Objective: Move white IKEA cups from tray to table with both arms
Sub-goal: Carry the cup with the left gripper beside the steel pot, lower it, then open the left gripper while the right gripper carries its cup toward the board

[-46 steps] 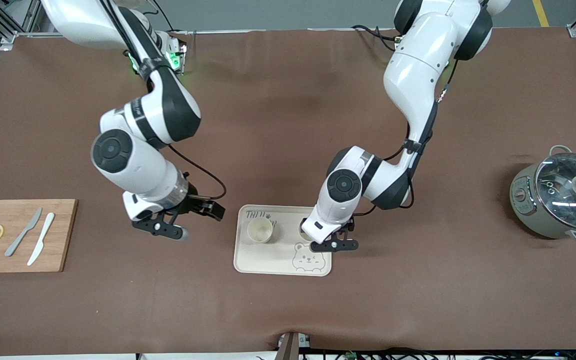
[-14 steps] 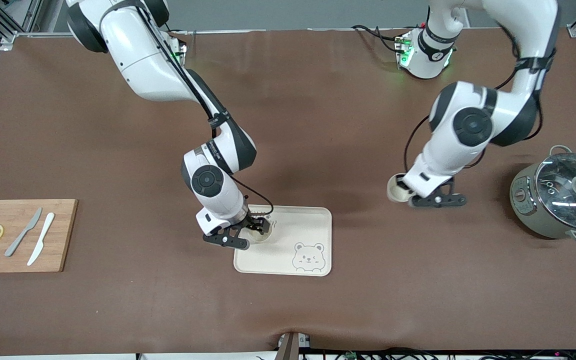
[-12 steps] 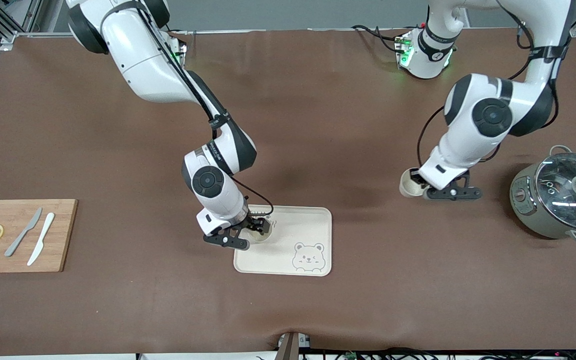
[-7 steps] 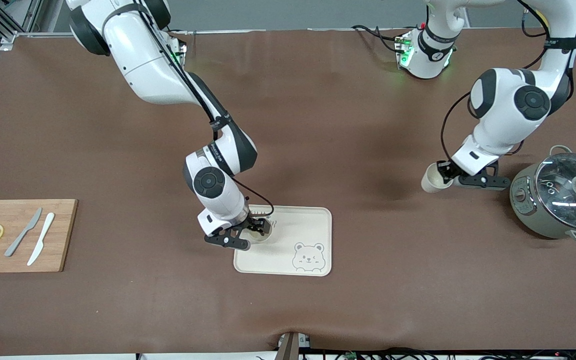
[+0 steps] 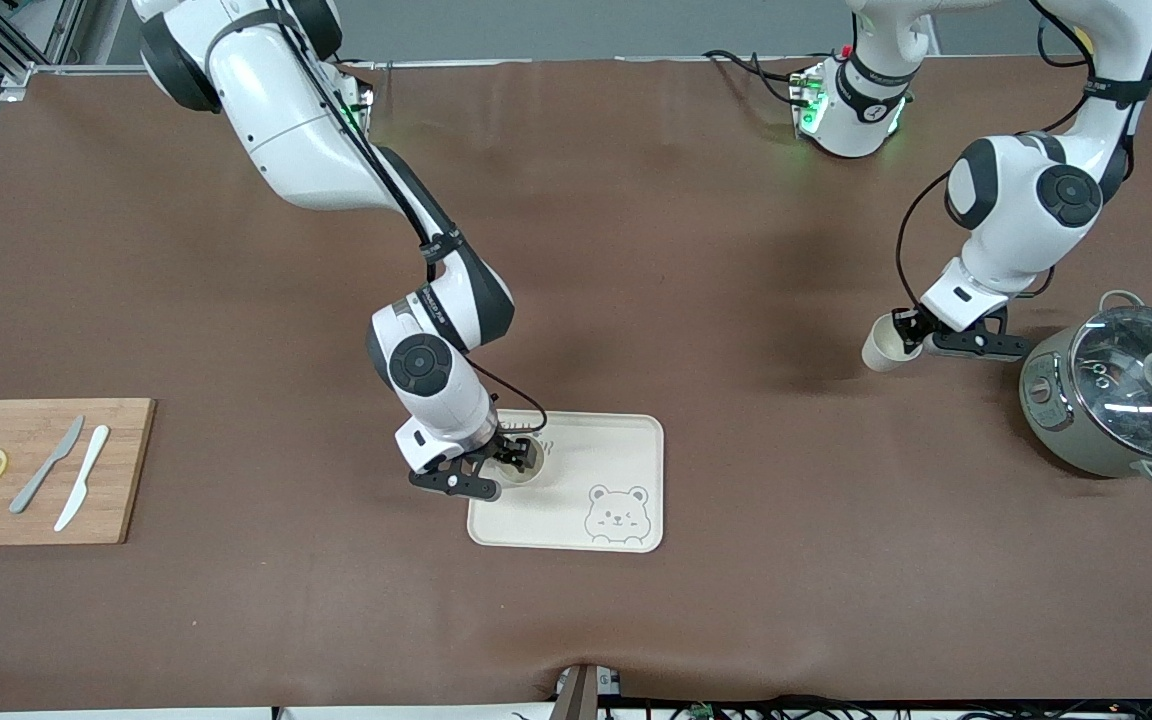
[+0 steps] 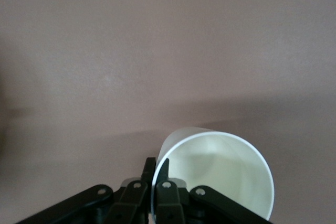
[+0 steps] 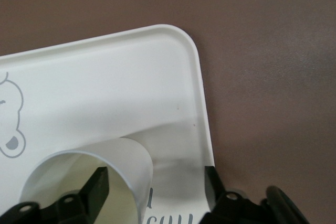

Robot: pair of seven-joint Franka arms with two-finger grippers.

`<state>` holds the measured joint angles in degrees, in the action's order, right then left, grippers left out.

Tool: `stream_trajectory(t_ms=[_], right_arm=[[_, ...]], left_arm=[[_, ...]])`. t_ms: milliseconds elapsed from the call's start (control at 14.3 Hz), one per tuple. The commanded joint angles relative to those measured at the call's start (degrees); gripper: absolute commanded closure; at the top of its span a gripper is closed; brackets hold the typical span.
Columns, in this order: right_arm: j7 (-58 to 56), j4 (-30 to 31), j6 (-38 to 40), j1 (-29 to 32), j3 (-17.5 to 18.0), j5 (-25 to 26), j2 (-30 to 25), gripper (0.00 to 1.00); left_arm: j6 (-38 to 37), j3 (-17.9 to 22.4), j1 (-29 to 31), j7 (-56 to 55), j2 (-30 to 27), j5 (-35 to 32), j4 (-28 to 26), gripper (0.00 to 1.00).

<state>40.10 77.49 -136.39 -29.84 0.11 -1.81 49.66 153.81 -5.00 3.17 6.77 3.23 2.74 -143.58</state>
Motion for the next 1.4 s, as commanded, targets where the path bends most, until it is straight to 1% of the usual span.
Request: stream_trajectory(t_ms=[0,209,349,419,488,698,907,977,1047,1186,1326], right_arm=[[1.13,-1.55,0.08,0.04,-0.2,1.2,1.06,0.59],[0.95,-1.55,0.08,0.05,-0.2,1.2,1.06,0.81],[0.95,-1.55,0.08,0.13,-0.2,1.2,1.23,0.98],[0.86,-1.55,0.08,0.22,-0.2,1.11,1.23,1.0],[0.86,-1.55,0.08,0.22,-0.2,1.19,1.23,1.0],[1.12,-1.55,0.08,0.22,-0.2,1.11,1.23,1.0],[1.21,-1.73,0.42,0.31,-0.11,1.02,0.88,1.0],[1.13,-1.73,0.86,0.31,-0.11,0.93,0.53,1.0],[0.95,-1.73,1.04,0.22,-0.11,0.76,-0.08,1.0],[0.77,-1.73,2.35,0.57,-0.11,0.58,-1.4,1.0],[0.25,-1.82,7.43,1.36,-0.11,0.76,-3.5,1.0]], left_arm=[[2.54,-0.89,0.79,1.5,0.29,1.48,-1.71,1.0],[2.98,-0.89,0.7,1.58,1.87,1.56,-1.44,1.0],[3.42,-0.98,0.61,1.58,3.18,2.52,-1.09,1.0],[4.29,-0.98,0.35,1.93,4.06,3.84,-0.92,1.0],[5.52,-0.98,0.09,2.11,5.11,4.63,-0.83,1.0],[7.37,-1.86,0.08,2.11,7.14,4.99,-0.22,1.0],[8.17,-1.86,0.08,2.11,7.85,4.91,-0.04,1.0],[8.26,-2.47,0.0,2.89,7.94,4.99,0.4,0.34],[8.26,-2.73,0.17,4.29,8.46,4.99,0.58,0.0],[8.17,-2.74,0.08,4.13,8.29,5.43,0.67,0.0],[7.47,-2.82,0.0,3.43,7.5,5.52,0.93,0.0]])
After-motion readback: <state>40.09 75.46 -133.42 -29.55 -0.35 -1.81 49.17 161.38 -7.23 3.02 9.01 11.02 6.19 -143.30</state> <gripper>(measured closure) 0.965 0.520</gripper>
